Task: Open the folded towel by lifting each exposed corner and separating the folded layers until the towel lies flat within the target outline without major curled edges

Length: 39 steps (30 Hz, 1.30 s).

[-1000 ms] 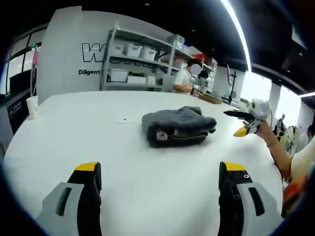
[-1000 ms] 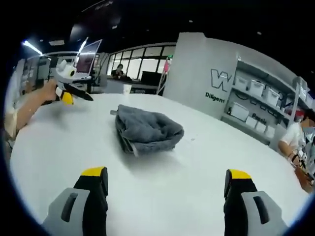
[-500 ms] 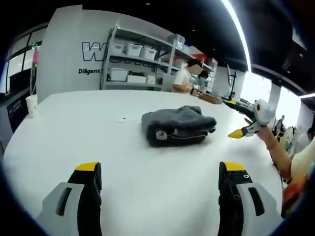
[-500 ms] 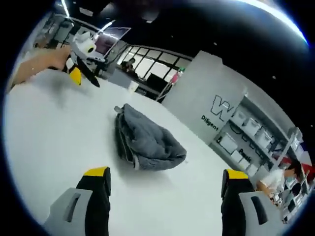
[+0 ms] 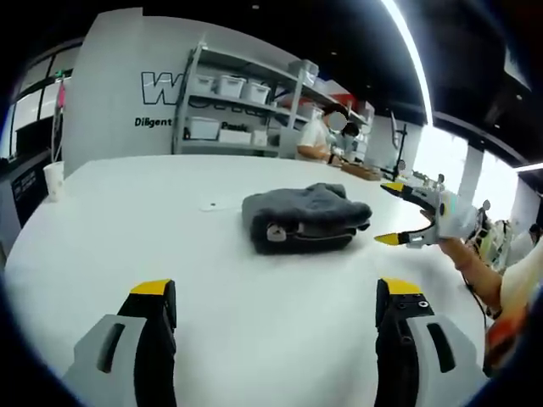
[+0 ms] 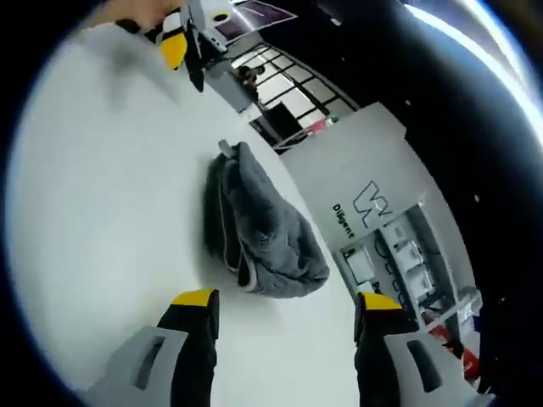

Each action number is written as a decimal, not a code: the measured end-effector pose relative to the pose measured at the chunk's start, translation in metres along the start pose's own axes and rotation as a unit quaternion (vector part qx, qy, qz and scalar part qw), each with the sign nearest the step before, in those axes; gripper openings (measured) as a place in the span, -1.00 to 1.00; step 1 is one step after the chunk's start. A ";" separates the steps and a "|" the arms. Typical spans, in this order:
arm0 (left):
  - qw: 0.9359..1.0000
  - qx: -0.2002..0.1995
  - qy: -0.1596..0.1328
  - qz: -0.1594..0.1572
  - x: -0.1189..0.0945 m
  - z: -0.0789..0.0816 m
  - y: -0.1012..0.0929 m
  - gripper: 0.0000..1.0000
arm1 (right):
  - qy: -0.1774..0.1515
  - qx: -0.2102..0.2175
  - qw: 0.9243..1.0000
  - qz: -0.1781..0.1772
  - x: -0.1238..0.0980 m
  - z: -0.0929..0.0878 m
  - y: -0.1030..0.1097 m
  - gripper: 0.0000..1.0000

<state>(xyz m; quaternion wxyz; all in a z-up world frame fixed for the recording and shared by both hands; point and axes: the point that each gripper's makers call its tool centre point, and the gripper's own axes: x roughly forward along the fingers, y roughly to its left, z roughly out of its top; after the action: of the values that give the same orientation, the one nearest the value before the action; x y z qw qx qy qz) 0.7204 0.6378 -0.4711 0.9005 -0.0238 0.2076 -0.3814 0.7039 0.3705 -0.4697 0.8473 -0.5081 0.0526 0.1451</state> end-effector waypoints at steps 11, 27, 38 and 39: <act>1.000 -0.003 0.001 -0.001 0.000 -0.001 0.001 0.90 | 0.000 -0.082 0.997 0.006 0.013 0.013 0.018 0.00; 1.000 -0.002 -0.002 -0.009 -0.003 0.001 -0.004 0.89 | 0.007 -0.140 0.990 0.018 0.042 0.020 0.038 -0.24; 1.000 0.005 -0.014 -0.016 -0.007 0.009 -0.012 0.88 | -0.015 -0.143 0.989 0.027 0.044 0.027 0.041 -0.69; 1.000 0.005 -0.014 -0.016 -0.008 0.009 -0.013 0.88 | -0.015 -0.143 0.989 0.027 0.044 0.028 0.041 -0.73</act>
<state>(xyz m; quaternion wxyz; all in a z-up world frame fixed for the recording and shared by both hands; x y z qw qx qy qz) 0.7108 0.6331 -0.4577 0.8971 -0.0276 0.1924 -0.3967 0.7315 0.4214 -0.5017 0.7622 -0.6206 0.0323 0.1814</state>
